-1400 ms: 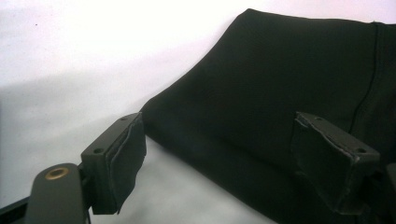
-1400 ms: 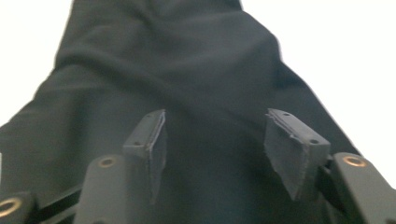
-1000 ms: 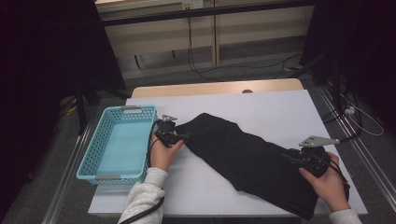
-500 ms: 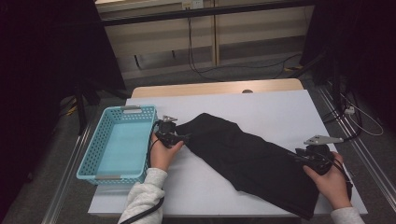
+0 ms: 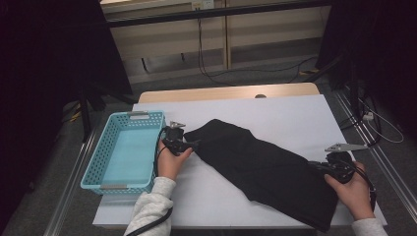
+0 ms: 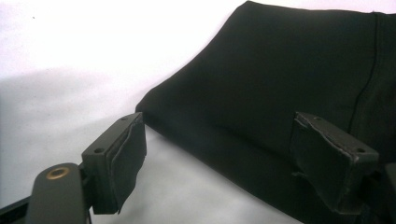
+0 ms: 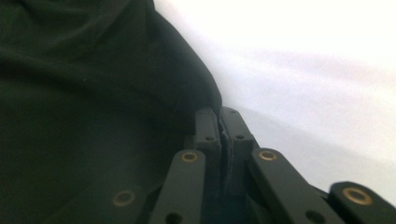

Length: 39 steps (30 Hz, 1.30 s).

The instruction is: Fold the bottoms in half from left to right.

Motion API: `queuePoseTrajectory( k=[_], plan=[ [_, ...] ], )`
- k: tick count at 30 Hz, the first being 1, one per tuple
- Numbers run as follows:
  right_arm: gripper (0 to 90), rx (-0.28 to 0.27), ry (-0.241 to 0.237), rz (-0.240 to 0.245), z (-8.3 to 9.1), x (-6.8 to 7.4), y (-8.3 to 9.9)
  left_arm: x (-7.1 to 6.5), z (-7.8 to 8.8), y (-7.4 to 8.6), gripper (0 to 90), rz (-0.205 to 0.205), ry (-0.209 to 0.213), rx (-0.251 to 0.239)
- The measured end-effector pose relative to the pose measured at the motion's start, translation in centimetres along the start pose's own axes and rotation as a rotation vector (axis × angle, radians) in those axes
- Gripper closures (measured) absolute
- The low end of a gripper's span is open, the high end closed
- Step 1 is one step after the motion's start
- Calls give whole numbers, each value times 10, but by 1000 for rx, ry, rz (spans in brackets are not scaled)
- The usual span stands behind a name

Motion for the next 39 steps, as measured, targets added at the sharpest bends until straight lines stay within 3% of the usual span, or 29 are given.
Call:
queuePoseTrajectory(
  k=[8,12,15,17,21,24,27,35,39],
  plan=[
    [885,21,-6,-6,8,-4,6,6,-1,1,185,12,-24,-4],
    [859,10,1,13,8,-3,6,12,-2,2,176,40,-49,2],
    [739,-16,5,17,6,-2,4,14,-6,2,170,38,-61,5],
    [609,-28,14,30,5,-1,3,12,-8,2,172,28,-58,11],
    [502,-68,11,8,5,3,-5,12,-13,3,176,8,-77,-2],
    [430,-86,-15,-1,4,11,-8,11,-13,3,180,27,-72,6],
    [403,-103,-38,13,3,20,-10,8,-11,4,289,19,-79,22],
    [331,-123,-75,29,-3,38,-16,3,-7,4,524,77,-28,47],
    [330,-131,-82,29,-3,40,-18,1,-8,3,561,98,-14,44]
  ],
)
Point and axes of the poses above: each handheld gripper's, and its own axes: z roughly backward along the jaws, y roughly out of its underside, x roughly to its left, the point moved 10 cm from there along -z, roughly forward along the jaws, and after that the axes turned 1 degree about -x, right-handed, at the moved point
